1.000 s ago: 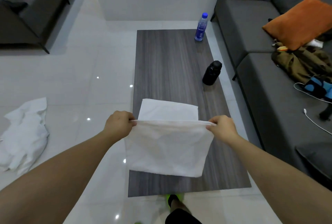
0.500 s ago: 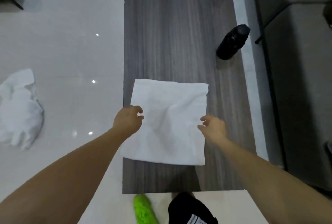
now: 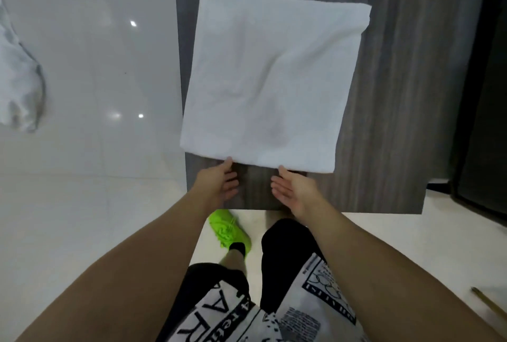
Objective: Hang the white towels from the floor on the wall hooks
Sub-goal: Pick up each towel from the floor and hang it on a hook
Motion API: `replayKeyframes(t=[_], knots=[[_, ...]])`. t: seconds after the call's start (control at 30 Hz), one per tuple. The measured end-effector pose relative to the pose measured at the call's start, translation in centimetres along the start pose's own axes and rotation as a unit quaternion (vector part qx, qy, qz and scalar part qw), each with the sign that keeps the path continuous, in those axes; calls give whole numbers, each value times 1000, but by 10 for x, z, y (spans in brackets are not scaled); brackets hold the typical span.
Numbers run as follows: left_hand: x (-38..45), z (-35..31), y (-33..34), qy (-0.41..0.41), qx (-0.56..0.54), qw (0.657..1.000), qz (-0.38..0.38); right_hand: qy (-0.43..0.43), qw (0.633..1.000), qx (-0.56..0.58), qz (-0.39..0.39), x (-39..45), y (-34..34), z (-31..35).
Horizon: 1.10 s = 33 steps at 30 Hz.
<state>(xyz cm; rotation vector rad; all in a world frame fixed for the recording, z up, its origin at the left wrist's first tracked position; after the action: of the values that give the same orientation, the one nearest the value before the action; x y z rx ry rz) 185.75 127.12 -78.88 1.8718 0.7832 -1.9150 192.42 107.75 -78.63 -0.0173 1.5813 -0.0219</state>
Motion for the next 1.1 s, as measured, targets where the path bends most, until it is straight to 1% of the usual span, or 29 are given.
replayKeyframes(t=[0.03, 0.1, 0.2, 0.3, 0.4, 0.5, 0.53, 0.6, 0.63, 0.7, 0.77, 0.87, 0.93, 1.0, 1.1], knots=[[4, -3, 2, 4, -55, 998, 0, 3, 999, 44, 7, 3, 5, -1], [7, -14, 1, 19, -127, 992, -4, -2, 995, 97, 11, 4, 14, 2], [-10, -39, 2, 54, -164, 985, 16, -28, 987, 155, -5, -12, 21, 11], [-51, -69, -5, 131, -183, 974, 11, -98, 973, 200, -56, -51, 23, 28], [-114, -97, -29, 237, -155, 958, -35, -205, 955, 185, -110, -116, 32, 51], [-188, -126, -63, 338, -121, 931, -62, -325, 929, 134, -117, -194, 56, 75], [-214, -137, -74, 378, -96, 918, -68, -367, 917, 109, -113, -222, 67, 82], [-274, -157, -100, 463, -33, 881, -91, -454, 882, 30, -121, -281, 91, 92], [-306, -165, -115, 502, 0, 857, -113, -495, 859, -20, -126, -311, 106, 95], [-374, -175, -149, 582, 64, 793, -168, -572, 802, -112, -129, -372, 137, 93], [-435, -176, -193, 643, 96, 729, -213, -645, 729, -189, -132, -432, 170, 83], [-509, -172, -275, 693, 99, 664, -263, -735, 610, -268, -127, -518, 225, 56], [-550, -165, -333, 714, 98, 626, -298, -777, 543, -302, -103, -566, 269, 30], [-583, -156, -393, 719, 80, 601, -339, -808, 478, -335, -83, -609, 319, 1], [-623, -134, -489, 713, 36, 572, -403, -867, 345, -354, -57, -677, 396, -57]])
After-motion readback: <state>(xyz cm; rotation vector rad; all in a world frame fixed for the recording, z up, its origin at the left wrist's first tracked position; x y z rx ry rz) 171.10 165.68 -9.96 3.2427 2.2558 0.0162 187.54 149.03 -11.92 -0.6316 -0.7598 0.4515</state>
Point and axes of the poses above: each hand's wrist, its own x-axis towards the middle knuckle, its own y-axis out of the palm, z = x × y, the point moved 10 cm from there along x, towards the middle knuckle, and after that the axes turned 1 degree about -x, right-handed, at the moved point
